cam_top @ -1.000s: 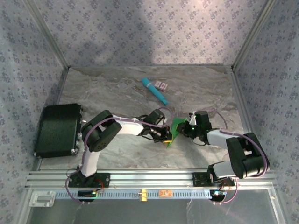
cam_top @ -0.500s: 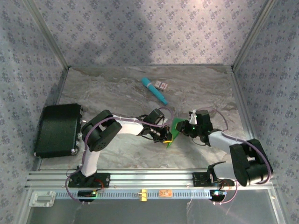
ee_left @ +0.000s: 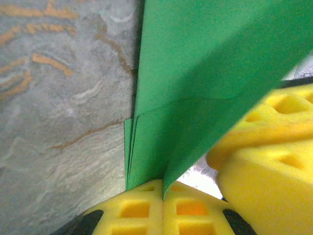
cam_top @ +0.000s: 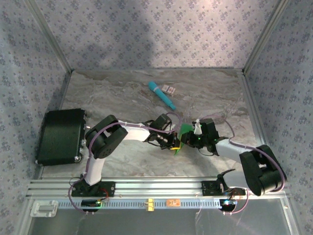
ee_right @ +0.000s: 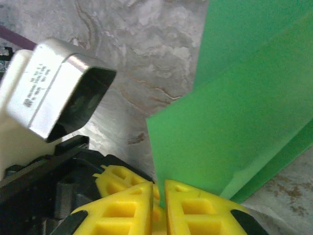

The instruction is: Fold a paper plane with a square sheet of paper (pick it up from the middle)

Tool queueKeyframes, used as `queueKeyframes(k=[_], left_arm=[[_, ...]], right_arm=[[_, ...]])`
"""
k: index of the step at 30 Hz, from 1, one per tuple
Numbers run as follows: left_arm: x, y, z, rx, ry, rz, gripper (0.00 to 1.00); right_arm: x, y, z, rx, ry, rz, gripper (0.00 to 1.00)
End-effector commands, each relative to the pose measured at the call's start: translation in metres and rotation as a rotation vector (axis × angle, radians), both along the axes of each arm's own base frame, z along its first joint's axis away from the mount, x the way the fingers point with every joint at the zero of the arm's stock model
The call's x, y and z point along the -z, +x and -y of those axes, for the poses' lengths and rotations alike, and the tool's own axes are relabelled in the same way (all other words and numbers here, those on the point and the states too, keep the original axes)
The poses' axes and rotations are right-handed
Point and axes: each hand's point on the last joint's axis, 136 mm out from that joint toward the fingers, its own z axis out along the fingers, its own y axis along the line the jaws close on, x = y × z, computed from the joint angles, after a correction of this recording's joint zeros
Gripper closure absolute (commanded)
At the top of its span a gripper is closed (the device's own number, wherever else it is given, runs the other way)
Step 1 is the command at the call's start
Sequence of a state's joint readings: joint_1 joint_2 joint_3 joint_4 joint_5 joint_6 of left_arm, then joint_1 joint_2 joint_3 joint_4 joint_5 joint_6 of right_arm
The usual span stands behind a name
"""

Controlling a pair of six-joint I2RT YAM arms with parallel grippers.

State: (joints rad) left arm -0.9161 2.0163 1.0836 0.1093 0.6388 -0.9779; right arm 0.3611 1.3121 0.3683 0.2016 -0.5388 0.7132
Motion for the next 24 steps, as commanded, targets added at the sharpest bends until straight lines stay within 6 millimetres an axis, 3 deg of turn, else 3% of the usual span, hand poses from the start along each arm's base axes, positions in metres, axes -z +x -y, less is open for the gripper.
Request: queueKeyframes(k=[1,24], left_arm=[[0.016,-0.002,-0.009,-0.008,0.054,-0.031,0.99],[0.017,-0.007,-0.012,0.026,0.047,-0.026,0.98]], right_arm=[[0.005,0.002,0.001,-0.004,-0.013,-0.002,0.85],[0.024,0.019,0.019,0.072,-0.063,-0.044,0.85]])
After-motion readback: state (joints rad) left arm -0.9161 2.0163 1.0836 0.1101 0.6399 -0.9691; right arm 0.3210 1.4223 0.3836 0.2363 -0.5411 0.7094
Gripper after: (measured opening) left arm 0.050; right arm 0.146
